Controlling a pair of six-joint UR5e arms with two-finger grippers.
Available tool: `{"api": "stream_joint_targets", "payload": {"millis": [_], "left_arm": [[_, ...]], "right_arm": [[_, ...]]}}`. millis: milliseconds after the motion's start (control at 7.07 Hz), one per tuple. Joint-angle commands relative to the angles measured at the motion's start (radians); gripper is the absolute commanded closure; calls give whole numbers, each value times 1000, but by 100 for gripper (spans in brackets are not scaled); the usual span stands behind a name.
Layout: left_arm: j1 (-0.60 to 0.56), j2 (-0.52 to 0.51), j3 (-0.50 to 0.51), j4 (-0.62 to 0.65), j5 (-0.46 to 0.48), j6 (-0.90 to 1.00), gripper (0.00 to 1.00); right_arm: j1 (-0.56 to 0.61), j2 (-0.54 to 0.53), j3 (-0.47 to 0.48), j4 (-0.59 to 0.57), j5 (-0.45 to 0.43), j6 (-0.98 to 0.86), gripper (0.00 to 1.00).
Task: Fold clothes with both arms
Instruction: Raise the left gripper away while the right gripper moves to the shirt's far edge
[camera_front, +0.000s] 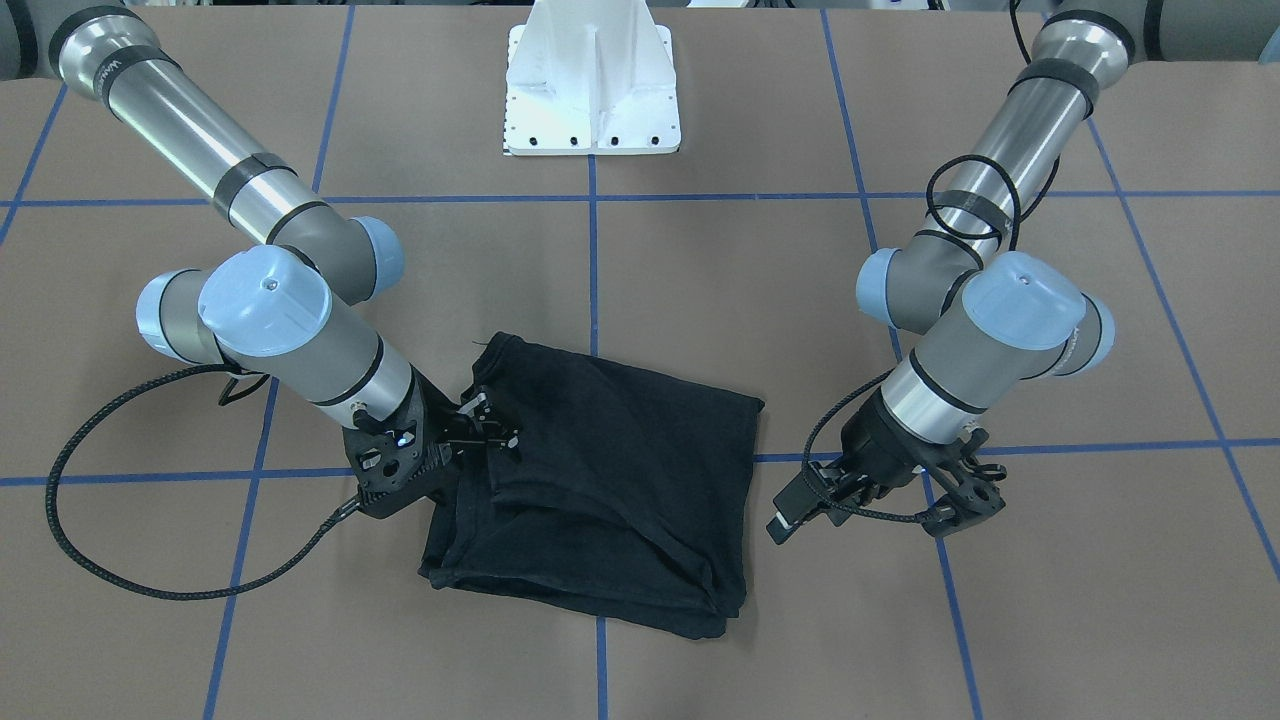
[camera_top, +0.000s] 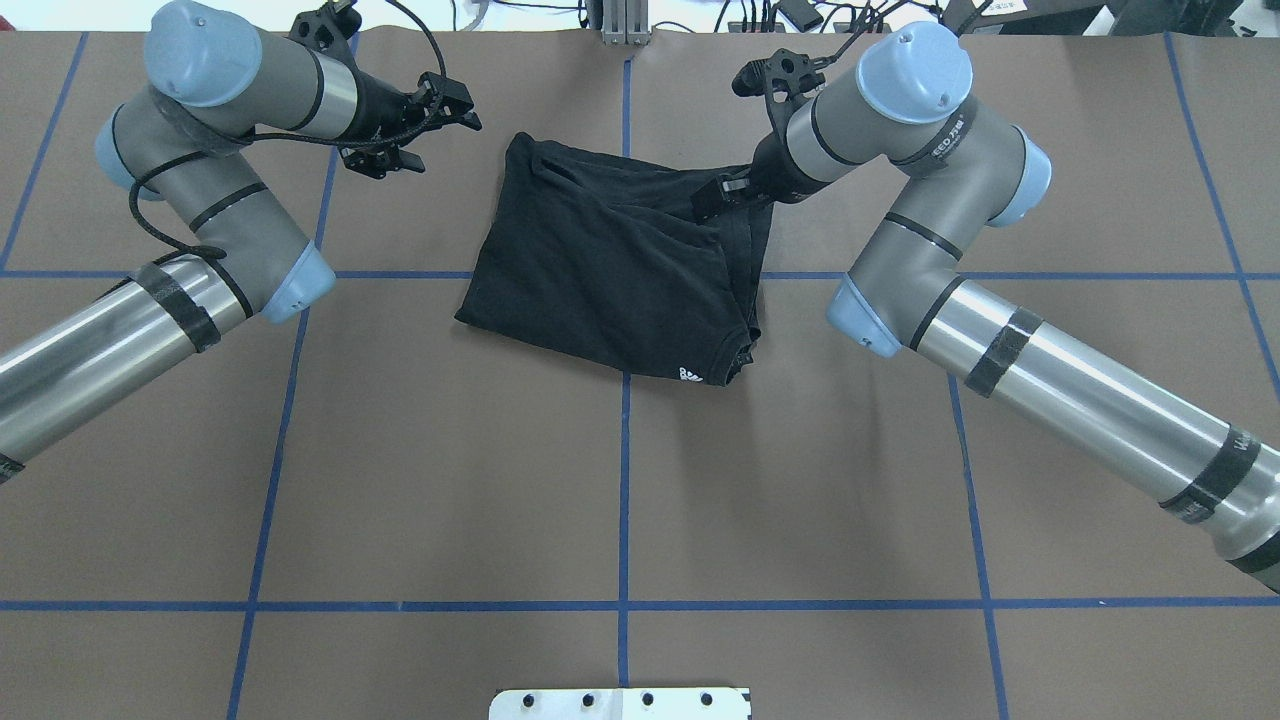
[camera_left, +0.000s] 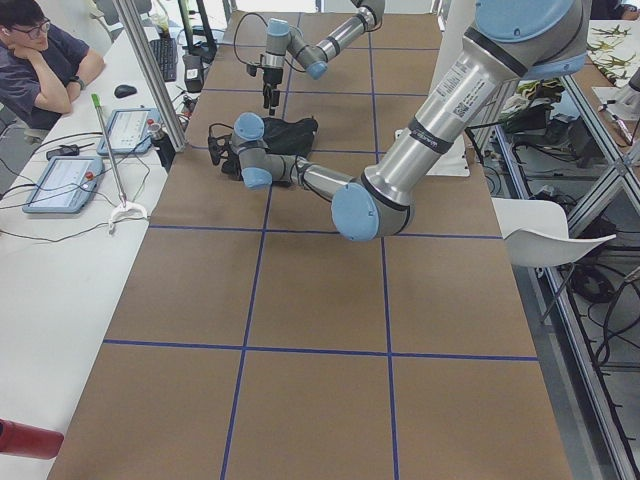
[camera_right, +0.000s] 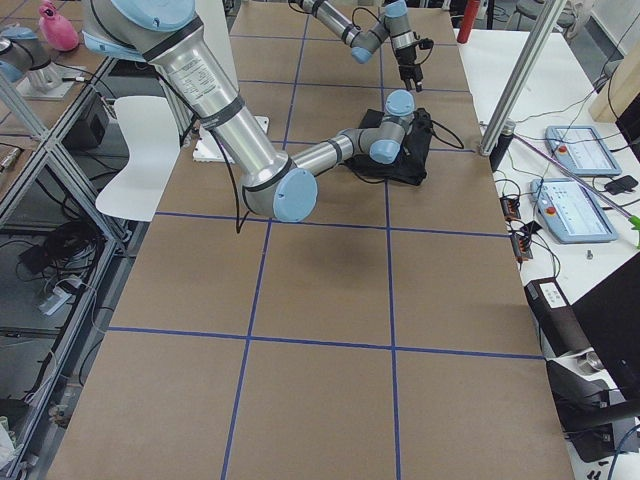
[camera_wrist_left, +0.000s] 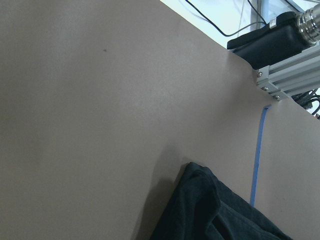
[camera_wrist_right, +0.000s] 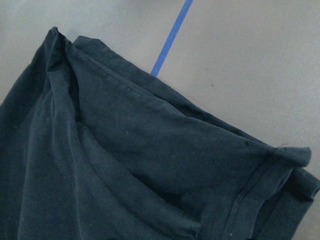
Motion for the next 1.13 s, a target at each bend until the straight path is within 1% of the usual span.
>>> {"api": "stream_joint_targets", "payload": {"millis": [0, 142, 283, 425, 566, 708, 991], "left_arm": [[-11, 1, 0, 3, -41, 0, 0], [-11, 4, 8, 1, -42, 0, 0], [-10, 12, 10, 1, -46, -2, 0], [-11, 14, 10, 3, -55, -3, 0], [-11, 15, 10, 3, -55, -3, 0], [-11, 29, 10, 1, -57, -3, 0], [-10, 31, 10, 1, -58, -3, 0]], "right_arm": [[-24, -5, 1, 18, -53, -56, 30], [-35, -6, 2, 36, -71, -62, 32], [-58, -13, -1, 76, -118, -73, 39], [-82, -14, 1, 84, -146, -76, 42], [-107, -14, 1, 93, -180, -76, 46], [-121, -14, 1, 93, -221, -84, 48], [-113, -17, -4, 92, -229, -120, 51]]}}
